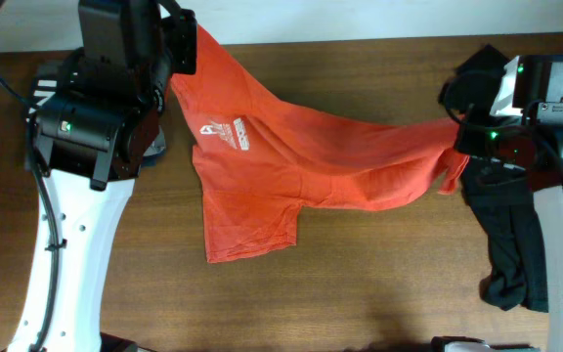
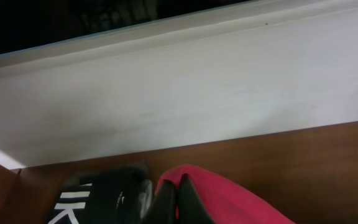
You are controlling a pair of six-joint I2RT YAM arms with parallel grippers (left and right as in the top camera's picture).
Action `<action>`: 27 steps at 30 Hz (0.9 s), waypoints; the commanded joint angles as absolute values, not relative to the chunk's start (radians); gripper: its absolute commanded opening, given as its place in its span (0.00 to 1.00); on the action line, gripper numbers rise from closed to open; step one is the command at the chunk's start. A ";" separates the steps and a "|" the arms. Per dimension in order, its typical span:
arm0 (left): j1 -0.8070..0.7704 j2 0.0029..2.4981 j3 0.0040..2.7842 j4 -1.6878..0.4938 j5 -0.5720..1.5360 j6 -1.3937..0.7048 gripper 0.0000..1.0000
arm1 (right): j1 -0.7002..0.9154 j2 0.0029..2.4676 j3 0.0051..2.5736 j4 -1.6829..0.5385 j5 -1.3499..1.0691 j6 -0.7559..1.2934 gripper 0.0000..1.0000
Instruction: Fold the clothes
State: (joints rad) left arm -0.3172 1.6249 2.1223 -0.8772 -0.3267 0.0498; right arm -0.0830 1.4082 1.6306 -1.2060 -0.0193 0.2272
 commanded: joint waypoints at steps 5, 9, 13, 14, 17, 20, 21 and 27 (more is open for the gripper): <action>-0.311 1.599 2.131 -0.876 -0.345 0.065 0.01 | -0.086 1.510 1.580 -1.276 -0.004 0.217 0.04; -0.311 1.599 2.131 -0.884 -0.344 0.065 0.01 | -0.086 1.576 1.472 -1.248 -0.007 0.213 0.04; -0.311 1.604 2.131 -0.891 -0.336 0.065 0.01 | -0.086 1.618 1.357 -1.158 -0.020 0.213 0.04; -0.311 1.606 2.130 -0.894 -0.329 0.065 0.01 | -0.085 1.626 1.328 -1.128 -0.027 0.213 0.04; -0.311 1.613 2.128 -0.900 -0.329 0.065 0.01 | -0.086 1.652 1.230 -1.010 -0.055 0.213 0.04; -0.311 1.629 2.128 -0.902 -0.329 0.065 0.01 | -0.086 1.685 1.148 -0.893 -0.065 0.213 0.04; -0.311 1.639 2.128 -0.902 -0.329 0.065 0.01 | -0.086 1.699 1.127 -0.859 -0.068 0.213 0.04; -0.311 1.703 2.128 -0.900 -0.329 0.065 0.01 | -0.086 1.790 1.082 -0.746 -0.079 0.179 0.05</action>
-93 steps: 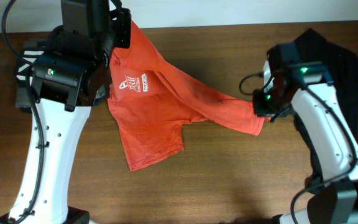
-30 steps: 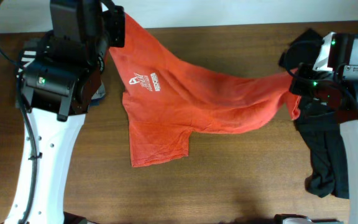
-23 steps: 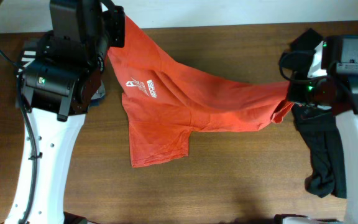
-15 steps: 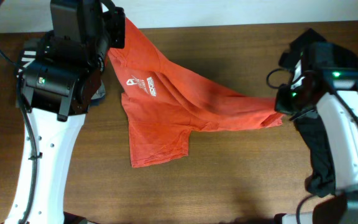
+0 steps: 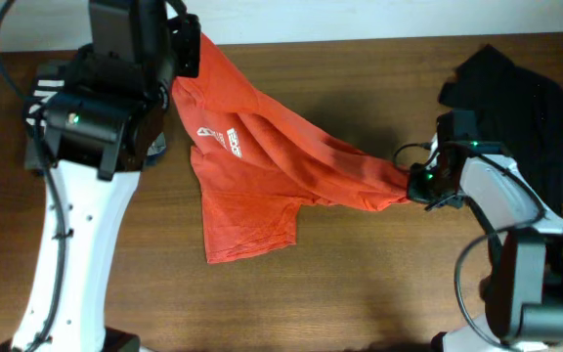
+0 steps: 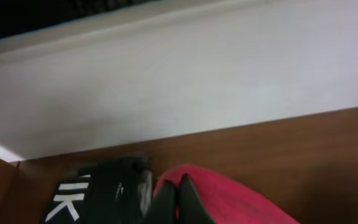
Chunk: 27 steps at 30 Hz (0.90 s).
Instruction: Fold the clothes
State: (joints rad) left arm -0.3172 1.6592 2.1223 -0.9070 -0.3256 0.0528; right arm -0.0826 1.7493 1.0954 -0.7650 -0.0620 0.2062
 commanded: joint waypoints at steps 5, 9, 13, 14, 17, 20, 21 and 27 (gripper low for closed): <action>-0.311 1.739 2.128 -0.890 -0.329 0.065 0.01 | -0.089 1.802 1.088 -0.728 -0.075 0.145 0.10; -0.311 1.739 2.128 -0.881 -0.329 0.065 0.01 | -0.107 1.802 1.139 -0.760 -0.079 0.145 0.10; -0.311 1.739 2.128 -0.880 -0.329 0.065 0.01 | -0.119 1.802 1.227 -0.844 -0.102 0.108 0.15; -0.311 1.739 2.128 -0.880 -0.329 0.065 0.01 | -0.120 1.802 1.248 -0.865 -0.101 0.108 0.15; -0.311 1.739 2.128 -0.880 -0.330 0.065 0.01 | -0.119 1.802 1.307 -0.915 -0.102 0.108 0.30; -0.311 1.739 2.128 -0.881 -0.329 0.065 0.01 | -0.119 1.802 1.324 -0.942 -0.111 0.108 0.35; -0.311 1.739 2.128 -0.882 -0.330 0.065 0.01 | -0.119 1.802 1.324 -0.946 -0.118 0.108 0.35; -0.311 1.739 2.128 -0.886 -0.330 0.065 0.01 | -0.119 1.802 1.324 -0.994 -0.128 0.108 0.37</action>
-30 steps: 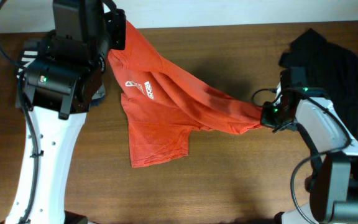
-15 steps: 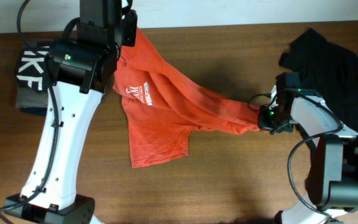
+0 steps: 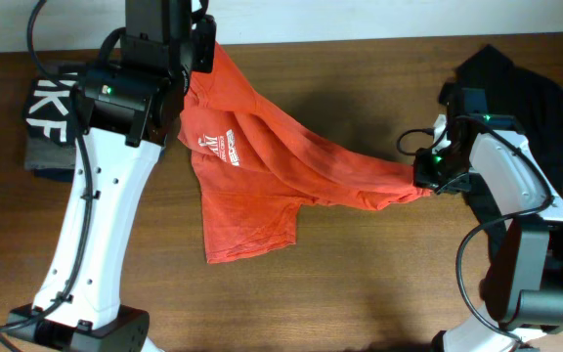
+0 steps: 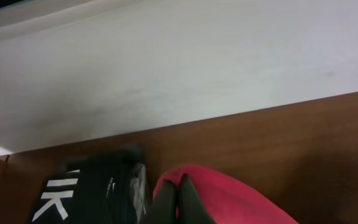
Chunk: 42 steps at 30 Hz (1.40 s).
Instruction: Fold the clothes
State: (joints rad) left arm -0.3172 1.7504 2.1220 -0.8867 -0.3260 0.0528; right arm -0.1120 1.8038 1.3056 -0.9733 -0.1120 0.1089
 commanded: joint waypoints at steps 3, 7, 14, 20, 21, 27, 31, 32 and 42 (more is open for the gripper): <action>-0.311 1.739 2.128 -0.892 -0.330 0.065 0.01 | -0.119 1.802 1.318 -1.016 -0.128 0.108 0.37; -0.311 1.739 2.128 -0.894 -0.330 0.065 0.01 | -0.118 1.802 1.277 -1.009 -0.141 0.109 0.37; -0.311 1.739 2.128 -0.894 -0.329 0.065 0.01 | -0.118 1.802 1.175 -0.865 -0.188 0.109 0.37; -0.311 1.739 2.128 -0.895 -0.329 0.065 0.01 | -0.118 1.803 1.151 -0.765 -0.187 0.109 0.30; -0.311 1.739 2.128 -0.895 -0.329 0.065 0.01 | -0.118 1.803 1.150 -0.749 -0.187 0.109 0.25; -0.311 1.739 2.128 -0.897 -0.330 0.065 0.01 | -0.118 1.803 1.149 -0.713 -0.187 0.112 0.04; -0.311 1.739 2.128 -0.897 -0.329 0.065 0.01 | -0.119 1.800 1.152 -0.715 -0.187 0.112 0.04; -0.311 1.739 2.128 -0.897 -0.330 0.065 0.01 | -0.119 1.800 1.156 -0.719 -0.188 0.112 0.04; -0.311 1.738 2.128 -0.886 -0.330 0.065 0.01 | -0.119 1.687 1.478 -1.026 -0.119 0.112 0.04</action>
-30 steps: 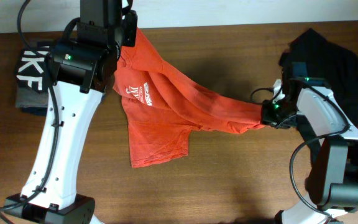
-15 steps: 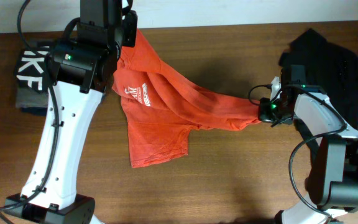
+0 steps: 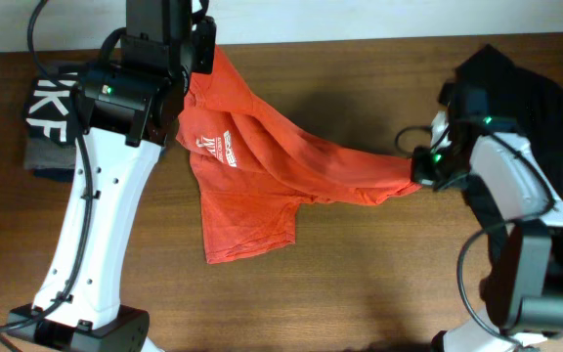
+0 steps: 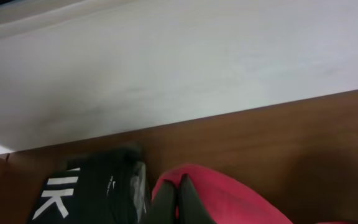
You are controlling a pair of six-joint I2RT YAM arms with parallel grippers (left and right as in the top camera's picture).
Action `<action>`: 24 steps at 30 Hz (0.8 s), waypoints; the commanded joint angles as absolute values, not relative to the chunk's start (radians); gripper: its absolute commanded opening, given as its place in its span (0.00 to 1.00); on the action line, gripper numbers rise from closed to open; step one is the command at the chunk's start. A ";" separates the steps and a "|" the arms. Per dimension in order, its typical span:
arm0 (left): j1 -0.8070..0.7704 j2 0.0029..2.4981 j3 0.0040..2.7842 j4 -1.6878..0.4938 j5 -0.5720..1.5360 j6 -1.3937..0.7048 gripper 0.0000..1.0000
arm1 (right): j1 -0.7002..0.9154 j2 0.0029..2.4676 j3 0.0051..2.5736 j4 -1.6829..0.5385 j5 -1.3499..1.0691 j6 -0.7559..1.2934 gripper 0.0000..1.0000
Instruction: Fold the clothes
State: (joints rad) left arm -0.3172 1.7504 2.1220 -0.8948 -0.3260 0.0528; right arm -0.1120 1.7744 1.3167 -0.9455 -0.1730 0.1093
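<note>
A red T-shirt (image 3: 262,166) with a white chest print hangs stretched between my two grippers over the brown table (image 3: 360,284). At the far left end, my left gripper (image 3: 201,57) is shut on one edge; in the left wrist view its dark fingers (image 4: 178,193) pinch the red cloth (image 4: 229,202). At the right, my right gripper (image 3: 421,174) is shut on the bunched opposite end. The shirt's lower part lies on the table.
A folded black garment with white letters (image 3: 47,108) lies at the table's left edge, also seen beside the left fingers (image 4: 86,199). A loose black garment (image 3: 526,88) lies at the far right. A white wall (image 4: 179,74) runs behind the table.
My right gripper has shifted slightly up and left with the shirt's end in it. The left gripper and the rest of the shirt look unchanged.
The shirt was first spread wide between my left gripper at the far left and my right gripper at the far right. The right gripper then stood further in, bunching the cloth. The left arm then stood further right, showing the lettered garment.
</note>
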 commanded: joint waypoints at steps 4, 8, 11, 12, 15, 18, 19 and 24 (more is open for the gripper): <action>-0.311 1.724 2.128 -0.882 -0.331 0.079 0.01 | -0.120 1.658 1.675 -1.166 -0.063 0.112 0.04; -0.311 1.670 2.129 -0.870 -0.390 0.084 0.01 | -0.120 1.639 1.847 -1.275 -0.043 0.112 0.04; -0.311 1.588 2.129 -0.867 -0.445 0.085 0.01 | -0.120 1.616 1.977 -1.370 -0.033 0.112 0.04; -0.311 1.563 2.129 -0.867 -0.455 0.084 0.01 | -0.120 1.605 2.009 -1.393 -0.030 0.112 0.04; -0.311 1.461 2.129 -0.866 -0.480 0.085 0.01 | -0.120 1.557 2.108 -1.464 0.004 0.112 0.04; -0.311 1.357 2.129 -0.860 -0.480 0.107 0.01 | -0.120 1.485 2.201 -1.524 0.038 0.112 0.04; -0.311 1.326 2.129 -0.860 -0.480 0.107 0.01 | -0.120 1.467 2.217 -1.533 0.043 0.112 0.04; -0.311 1.165 2.129 -0.860 -0.459 0.107 0.01 | -0.120 1.315 2.344 -1.591 0.065 0.112 0.04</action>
